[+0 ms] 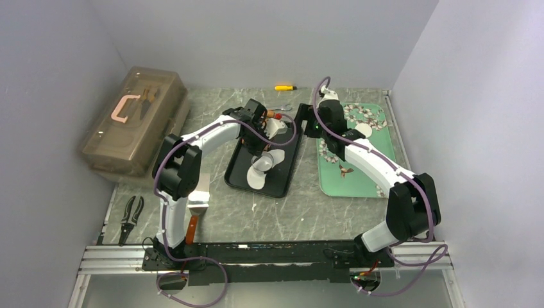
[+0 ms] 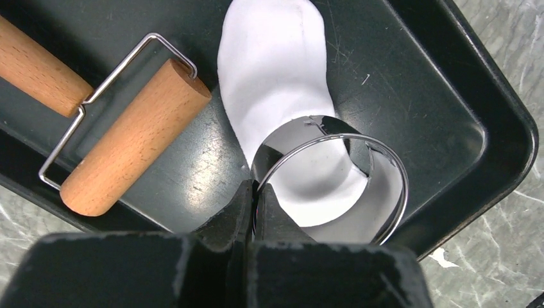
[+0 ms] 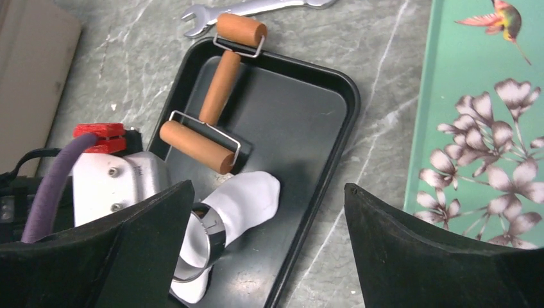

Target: Roll out the dumpling wrappers from the dough

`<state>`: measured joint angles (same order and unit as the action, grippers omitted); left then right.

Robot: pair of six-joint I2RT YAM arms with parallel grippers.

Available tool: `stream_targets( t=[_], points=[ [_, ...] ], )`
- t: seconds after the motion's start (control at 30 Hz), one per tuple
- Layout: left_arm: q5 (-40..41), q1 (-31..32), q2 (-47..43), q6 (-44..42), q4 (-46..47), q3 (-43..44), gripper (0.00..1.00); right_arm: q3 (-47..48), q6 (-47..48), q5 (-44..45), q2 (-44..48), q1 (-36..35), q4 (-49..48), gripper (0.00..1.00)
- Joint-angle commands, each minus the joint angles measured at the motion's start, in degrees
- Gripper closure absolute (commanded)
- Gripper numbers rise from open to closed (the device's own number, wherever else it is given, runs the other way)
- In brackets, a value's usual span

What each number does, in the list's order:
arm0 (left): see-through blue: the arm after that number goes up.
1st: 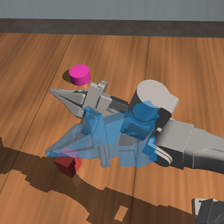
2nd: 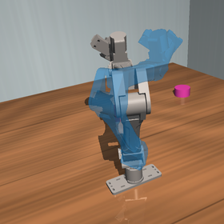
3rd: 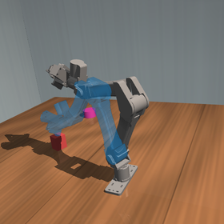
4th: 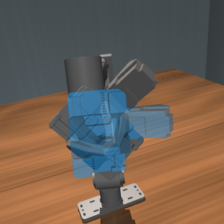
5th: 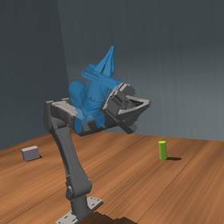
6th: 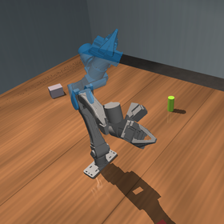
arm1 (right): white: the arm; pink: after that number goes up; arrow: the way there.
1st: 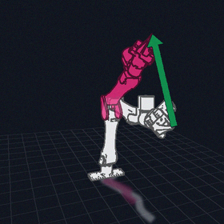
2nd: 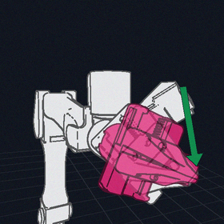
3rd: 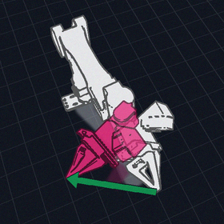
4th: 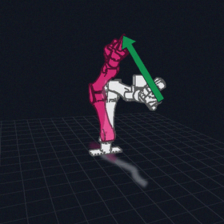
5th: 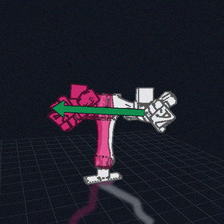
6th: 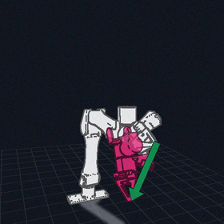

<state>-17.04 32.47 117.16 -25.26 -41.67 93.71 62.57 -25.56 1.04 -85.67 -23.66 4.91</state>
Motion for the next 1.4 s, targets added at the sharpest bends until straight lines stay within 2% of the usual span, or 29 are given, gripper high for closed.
stream_targets(
  t=[0.0, 0.1, 0.4, 0.63, 0.67, 0.73, 0.77, 0.83, 0.9, 1.07, 1.13, 1.23, 1.3, 1.37],
  points=[
    [-2.4, -0.5, 0.8, 2.3, -0.8, 0.5, 1.00, 0.0, -3.0, 2.5, 1.8, 0.1, 3.1, 0.07],
    [-3.3, -0.8, 1.3, 2.8, -0.4, 0.2, 1.00, -1.7, -3.4, 2.8, 2.2, -0.2, 2.9, 0.03],
    [-1.7, -1.3, 2.5, 3.4, 1.2, -0.5, 1.00, -5.4, -5.7, 7.2, 5.6, -0.2, 2.9, 0.02],
    [-2.2, -1.3, 4.1, 3.4, 1.4, -1.0, 1.00, -5.6, -5.2, 7.1, 7.1, -0.1, 5.1, 0.01],
    [-2.6, -1.4, 3.9, 3.5, 1.4, -1.0, 0.95, -5.6, -5.0, 7.1, 7.7, -0.1, 5.7, 0.00],
    [-3.1, -1.6, 2.9, 4.1, 1.6, -1.2, 0.71, -5.5, -4.3, 7.0, 9.0, 0.2, 7.3, 0.00],
    [-3.3, -1.7, 2.3, 4.3, 1.8, -1.0, 0.62, -5.6, -4.5, 7.0, 9.7, 0.6, 8.0, 0.00],
    [-3.6, -1.8, 0.8, 4.5, 2.0, -0.6, 0.52, -6.5, -4.8, 6.7, 11.4, 1.7, 8.8, 0.00],
    [-4.2, -1.9, -0.4, 4.4, 1.7, 0.3, 0.47, -7.5, -4.8, 7.2, 12.8, 2.1, 8.8, 0.00],
    [-7.1, -2.2, -3.1, 5.3, -0.9, 3.6, 0.45, -8.1, -3.8, 7.7, 13.0, 2.3, 10.6, 0.01],
    [-8.9, -3.5, -5.7, 6.6, -0.3, 1.6, 0.46, -8.0, -3.3, 8.5, 12.0, 1.4, 11.4, 0.08],
    [-10.0, -8.0, -11.0, 11.1, 5.3, -7.1, 0.52, -7.8, -3.9, 11.1, 8.6, -3.6, 12.2, 0.29],
    [-10.3, -9.7, -13.9, 14.9, 10.2, -13.1, 0.58, -7.5, -3.7, 8.1, 5.2, -6.9, 9.1, 0.35],
    [-10.3, -9.7, -15.0, 16.2, 12.7, -16.2, 0.59, -4.6, -3.3, 7.8, 0.2, -9.8, 9.1, 0.38]
  ],
)
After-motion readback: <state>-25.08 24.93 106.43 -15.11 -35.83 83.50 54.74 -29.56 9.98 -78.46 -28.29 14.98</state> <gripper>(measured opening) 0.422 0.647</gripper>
